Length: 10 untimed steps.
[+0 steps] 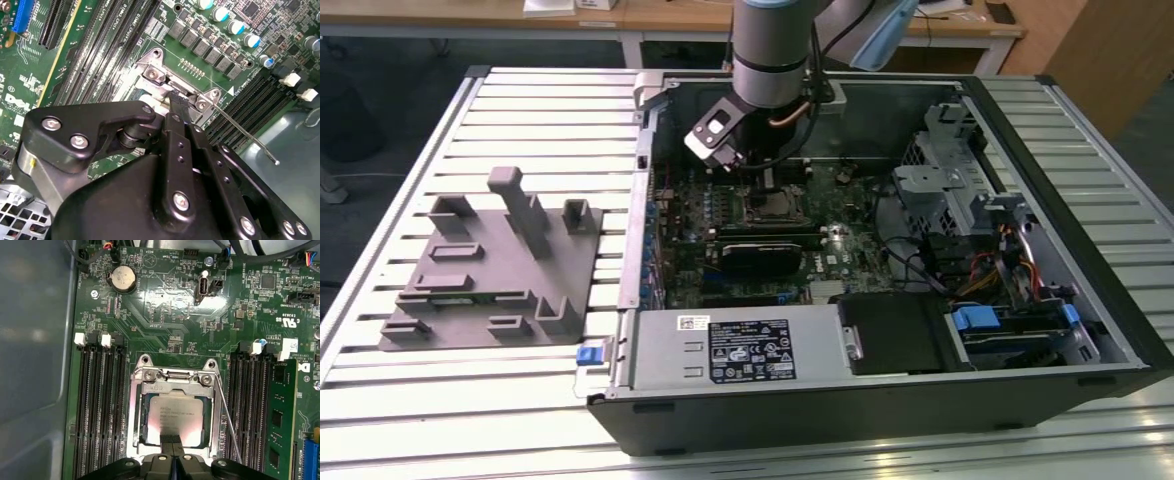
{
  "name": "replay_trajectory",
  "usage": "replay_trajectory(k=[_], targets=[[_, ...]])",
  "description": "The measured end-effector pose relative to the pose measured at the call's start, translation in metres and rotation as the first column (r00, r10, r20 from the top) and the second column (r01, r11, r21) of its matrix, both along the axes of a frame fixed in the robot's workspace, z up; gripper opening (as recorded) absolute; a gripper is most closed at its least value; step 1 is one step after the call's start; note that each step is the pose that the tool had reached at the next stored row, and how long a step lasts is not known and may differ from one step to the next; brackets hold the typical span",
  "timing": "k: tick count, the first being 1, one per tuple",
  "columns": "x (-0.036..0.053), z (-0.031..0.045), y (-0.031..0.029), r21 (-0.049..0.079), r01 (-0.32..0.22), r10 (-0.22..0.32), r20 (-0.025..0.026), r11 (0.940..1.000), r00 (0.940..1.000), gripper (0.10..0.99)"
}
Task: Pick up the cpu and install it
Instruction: 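Close the cpu cover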
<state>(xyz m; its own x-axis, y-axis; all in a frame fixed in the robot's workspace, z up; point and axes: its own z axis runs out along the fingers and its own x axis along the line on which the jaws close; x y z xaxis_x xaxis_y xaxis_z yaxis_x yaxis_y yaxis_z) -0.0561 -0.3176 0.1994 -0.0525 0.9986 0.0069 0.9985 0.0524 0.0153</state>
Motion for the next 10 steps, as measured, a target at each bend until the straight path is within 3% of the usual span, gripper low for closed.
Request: replay_trajectory(k=[10], targets=[[0.0031, 0.0064, 0.0002, 0.001, 0.0, 0.0, 0.0003, 1.0, 1.0, 0.106]])
